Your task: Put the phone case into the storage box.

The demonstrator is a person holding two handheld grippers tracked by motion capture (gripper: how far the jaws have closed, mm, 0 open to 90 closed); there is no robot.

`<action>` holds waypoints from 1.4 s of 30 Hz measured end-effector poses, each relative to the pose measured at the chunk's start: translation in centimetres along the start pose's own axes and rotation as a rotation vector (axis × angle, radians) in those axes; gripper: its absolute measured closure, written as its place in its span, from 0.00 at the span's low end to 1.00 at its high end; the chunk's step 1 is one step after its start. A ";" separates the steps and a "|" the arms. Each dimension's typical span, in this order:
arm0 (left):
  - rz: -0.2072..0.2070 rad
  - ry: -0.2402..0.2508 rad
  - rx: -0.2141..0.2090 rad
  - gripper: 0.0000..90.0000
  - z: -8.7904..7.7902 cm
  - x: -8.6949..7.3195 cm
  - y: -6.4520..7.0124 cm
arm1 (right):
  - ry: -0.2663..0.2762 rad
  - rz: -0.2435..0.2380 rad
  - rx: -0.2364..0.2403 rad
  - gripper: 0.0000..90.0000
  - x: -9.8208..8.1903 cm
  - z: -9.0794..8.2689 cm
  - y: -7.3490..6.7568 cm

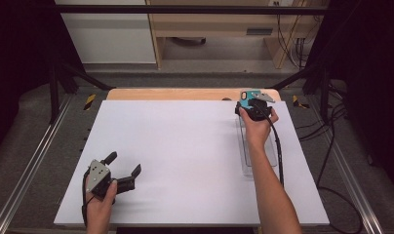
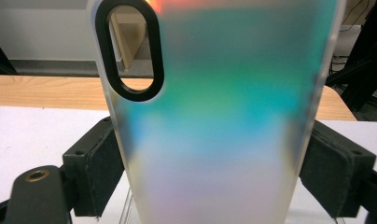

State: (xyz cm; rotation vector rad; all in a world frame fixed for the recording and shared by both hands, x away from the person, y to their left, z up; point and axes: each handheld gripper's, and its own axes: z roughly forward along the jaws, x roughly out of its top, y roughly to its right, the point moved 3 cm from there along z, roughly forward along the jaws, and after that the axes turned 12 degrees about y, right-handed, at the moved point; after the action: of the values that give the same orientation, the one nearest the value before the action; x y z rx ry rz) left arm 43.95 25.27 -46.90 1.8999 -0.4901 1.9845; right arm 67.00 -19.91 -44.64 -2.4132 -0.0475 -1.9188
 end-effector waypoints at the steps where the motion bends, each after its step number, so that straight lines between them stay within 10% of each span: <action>1: 0.001 -0.001 -0.001 0.02 0.0 0.0 0.0 | 0.000 -0.002 0.001 0.18 0.0 0.0 0.0; 42: 0.004 -0.006 -0.003 0.02 0.1 0.0 0.1 | -0.033 -0.020 0.031 0.17 -0.2 0.2 0.4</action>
State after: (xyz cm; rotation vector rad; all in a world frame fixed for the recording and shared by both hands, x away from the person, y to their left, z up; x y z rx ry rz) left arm 43.99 25.16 -46.92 1.9051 -0.4981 1.9804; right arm 67.21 -20.25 -44.86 -2.4337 -0.1021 -1.8713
